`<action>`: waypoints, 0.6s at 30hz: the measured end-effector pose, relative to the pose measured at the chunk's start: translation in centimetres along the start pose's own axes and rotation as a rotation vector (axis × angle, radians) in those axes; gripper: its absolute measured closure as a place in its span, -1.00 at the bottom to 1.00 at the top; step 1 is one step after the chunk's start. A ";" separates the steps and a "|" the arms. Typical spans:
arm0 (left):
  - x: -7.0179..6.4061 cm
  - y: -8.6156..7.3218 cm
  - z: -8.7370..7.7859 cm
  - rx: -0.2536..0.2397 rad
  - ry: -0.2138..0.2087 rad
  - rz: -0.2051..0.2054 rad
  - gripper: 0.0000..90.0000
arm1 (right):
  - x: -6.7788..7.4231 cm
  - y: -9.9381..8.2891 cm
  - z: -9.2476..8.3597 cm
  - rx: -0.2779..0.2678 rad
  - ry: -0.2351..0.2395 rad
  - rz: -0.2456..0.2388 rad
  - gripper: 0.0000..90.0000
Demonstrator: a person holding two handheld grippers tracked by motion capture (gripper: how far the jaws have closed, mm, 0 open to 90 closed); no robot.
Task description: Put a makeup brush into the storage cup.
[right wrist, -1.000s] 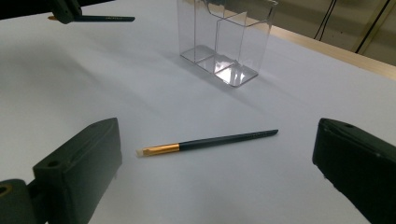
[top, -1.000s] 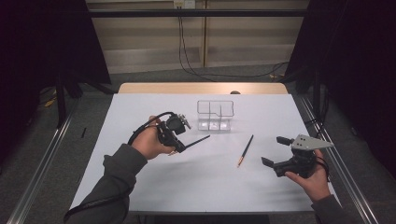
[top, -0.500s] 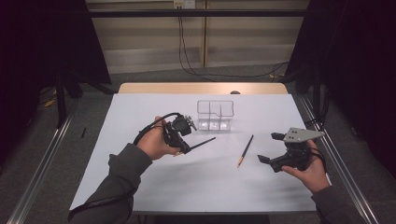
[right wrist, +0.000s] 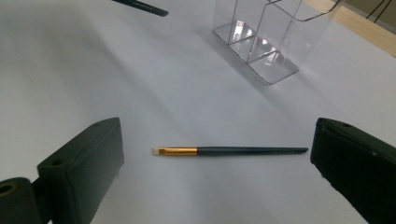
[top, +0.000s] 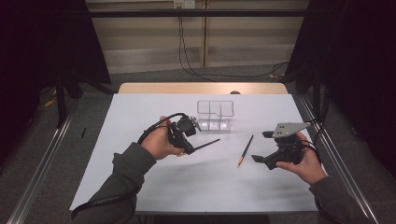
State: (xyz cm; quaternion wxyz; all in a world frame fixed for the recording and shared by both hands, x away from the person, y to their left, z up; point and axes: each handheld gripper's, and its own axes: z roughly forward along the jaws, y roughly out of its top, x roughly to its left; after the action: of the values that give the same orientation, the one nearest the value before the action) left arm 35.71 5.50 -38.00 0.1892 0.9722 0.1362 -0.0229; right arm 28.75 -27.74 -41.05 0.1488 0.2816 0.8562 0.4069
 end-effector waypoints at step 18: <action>-0.8 1.6 0.5 0.019 -0.017 0.065 0.85 | 0.9 3.0 2.0 0.071 0.082 -0.090 -0.82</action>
State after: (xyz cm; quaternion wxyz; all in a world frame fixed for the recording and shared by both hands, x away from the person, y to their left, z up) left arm 35.41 3.67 -37.77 0.1817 0.9776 0.1026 -0.0265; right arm 30.13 -24.43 -39.98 0.1219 0.2311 0.8872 0.3802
